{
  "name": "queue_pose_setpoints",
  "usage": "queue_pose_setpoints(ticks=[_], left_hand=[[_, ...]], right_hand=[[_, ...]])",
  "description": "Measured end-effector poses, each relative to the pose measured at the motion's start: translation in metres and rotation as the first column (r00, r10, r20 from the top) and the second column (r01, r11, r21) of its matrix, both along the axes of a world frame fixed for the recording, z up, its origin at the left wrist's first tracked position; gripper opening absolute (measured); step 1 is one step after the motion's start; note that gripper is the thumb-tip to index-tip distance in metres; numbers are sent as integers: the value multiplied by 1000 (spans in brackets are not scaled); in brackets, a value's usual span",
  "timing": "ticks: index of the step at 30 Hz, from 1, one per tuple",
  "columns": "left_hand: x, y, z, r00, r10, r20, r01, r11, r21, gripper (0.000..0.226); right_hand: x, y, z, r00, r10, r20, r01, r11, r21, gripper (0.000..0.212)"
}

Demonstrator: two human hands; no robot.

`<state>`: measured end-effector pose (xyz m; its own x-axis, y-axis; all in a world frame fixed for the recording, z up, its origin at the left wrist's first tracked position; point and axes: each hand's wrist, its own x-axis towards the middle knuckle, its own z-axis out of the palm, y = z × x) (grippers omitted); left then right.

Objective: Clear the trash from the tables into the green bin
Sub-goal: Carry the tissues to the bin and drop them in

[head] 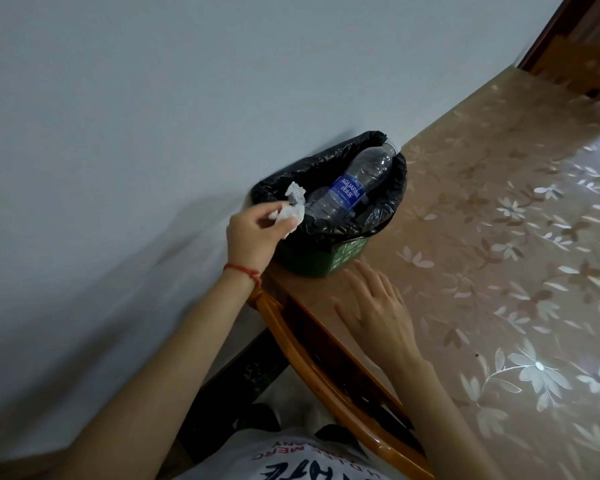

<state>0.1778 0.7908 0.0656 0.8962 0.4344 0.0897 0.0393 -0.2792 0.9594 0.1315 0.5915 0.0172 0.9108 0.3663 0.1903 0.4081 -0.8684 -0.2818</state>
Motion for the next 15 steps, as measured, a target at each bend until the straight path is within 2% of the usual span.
queue_pose_setpoints(ticks=[6, 9, 15], left_hand=[[44, -12, 22, 997, -59, 45, 48, 976, 213, 30], [57, -16, 25, 996, -86, 25, 79, 971, 224, 27], [53, -18, 24, 987, -154, -52, 161, 963, 217, 37]], right_hand=[[-5, -4, -2, 999, -27, -29, 29, 999, 44, 49], [-7, -6, -4, 998, -37, -44, 38, 999, 26, 52], [-7, -8, -8, 997, -48, -61, 50, 998, 30, 55]])
